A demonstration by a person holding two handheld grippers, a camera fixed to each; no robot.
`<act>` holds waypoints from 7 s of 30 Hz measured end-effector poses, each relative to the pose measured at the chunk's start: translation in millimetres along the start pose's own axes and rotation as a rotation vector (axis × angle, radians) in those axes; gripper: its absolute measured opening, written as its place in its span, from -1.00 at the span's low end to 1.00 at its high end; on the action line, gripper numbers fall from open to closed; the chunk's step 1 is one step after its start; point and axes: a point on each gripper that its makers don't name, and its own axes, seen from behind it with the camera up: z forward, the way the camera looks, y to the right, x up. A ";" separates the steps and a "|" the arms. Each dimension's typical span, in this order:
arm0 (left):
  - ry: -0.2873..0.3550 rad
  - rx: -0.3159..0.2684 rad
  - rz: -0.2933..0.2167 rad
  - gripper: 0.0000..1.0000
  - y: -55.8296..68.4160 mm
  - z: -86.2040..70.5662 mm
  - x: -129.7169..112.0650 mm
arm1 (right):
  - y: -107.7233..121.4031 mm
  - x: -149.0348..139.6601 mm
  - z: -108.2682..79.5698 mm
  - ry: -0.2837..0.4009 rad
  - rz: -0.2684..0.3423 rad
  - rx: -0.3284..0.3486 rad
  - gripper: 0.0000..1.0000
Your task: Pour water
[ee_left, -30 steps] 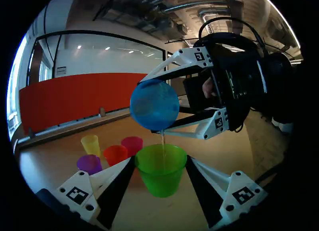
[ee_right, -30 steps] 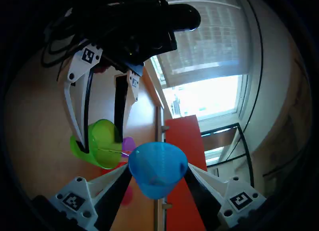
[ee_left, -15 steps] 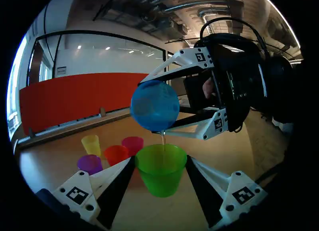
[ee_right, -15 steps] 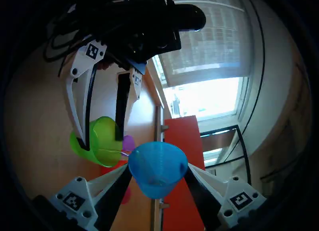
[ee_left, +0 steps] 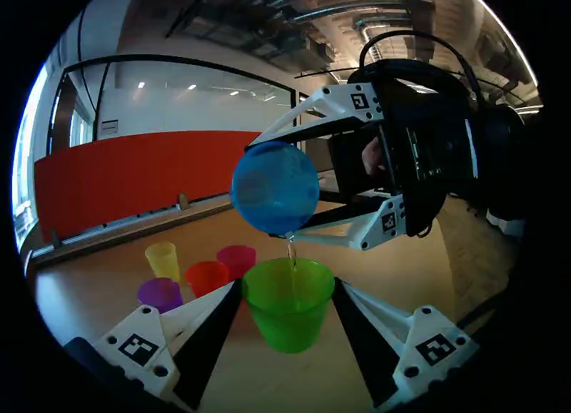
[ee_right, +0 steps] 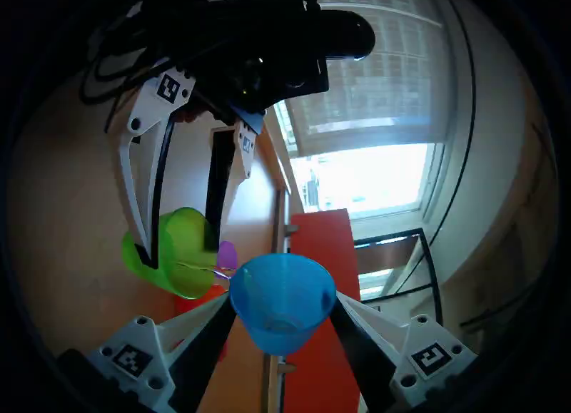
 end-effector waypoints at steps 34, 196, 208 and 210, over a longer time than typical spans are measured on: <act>-0.006 0.010 0.001 0.80 -5.0 -1.5 -3.8 | -0.4 7.5 2.3 0.000 -0.083 -0.021 0.80; -0.198 0.283 -0.065 0.80 -136.3 -9.9 -82.8 | -130.9 -101.8 -65.2 -0.358 1.198 0.160 0.81; -0.226 0.283 -0.089 0.80 -137.7 -11.0 -90.9 | -142.2 -110.4 -63.8 -0.386 1.236 0.170 0.81; -0.232 0.281 -0.088 0.80 -137.5 -10.9 -91.7 | -143.6 -111.3 -63.0 -0.389 1.238 0.173 0.81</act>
